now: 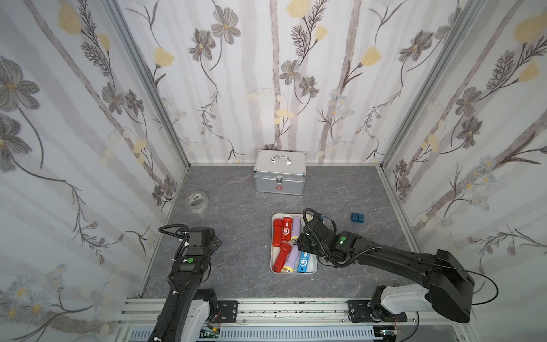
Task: Put the flashlights into the storage boxes
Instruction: Place the flashlight at the storage box, then reset both arms
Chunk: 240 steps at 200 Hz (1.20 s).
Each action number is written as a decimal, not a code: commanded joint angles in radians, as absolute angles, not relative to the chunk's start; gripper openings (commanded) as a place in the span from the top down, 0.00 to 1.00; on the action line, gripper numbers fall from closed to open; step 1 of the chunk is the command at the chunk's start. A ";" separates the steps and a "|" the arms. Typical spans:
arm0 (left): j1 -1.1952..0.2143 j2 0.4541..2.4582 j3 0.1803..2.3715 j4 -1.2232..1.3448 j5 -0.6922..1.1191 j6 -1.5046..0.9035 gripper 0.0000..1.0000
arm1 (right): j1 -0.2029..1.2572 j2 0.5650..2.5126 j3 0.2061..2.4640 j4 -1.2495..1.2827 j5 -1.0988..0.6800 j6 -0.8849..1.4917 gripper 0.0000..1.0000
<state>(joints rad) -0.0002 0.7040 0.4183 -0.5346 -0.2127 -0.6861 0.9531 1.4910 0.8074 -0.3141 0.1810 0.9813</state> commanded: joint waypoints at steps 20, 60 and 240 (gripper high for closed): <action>-0.015 0.681 0.417 -0.498 -0.186 -0.756 0.00 | 0.873 1.362 0.795 -0.187 0.287 0.888 0.24; -0.139 0.733 0.511 -0.484 -0.190 -0.778 0.00 | 0.661 1.122 0.753 -0.181 0.408 0.713 0.00; -0.365 1.197 0.782 -0.257 -0.342 -0.495 0.00 | 0.116 1.156 0.193 0.870 0.542 0.128 0.00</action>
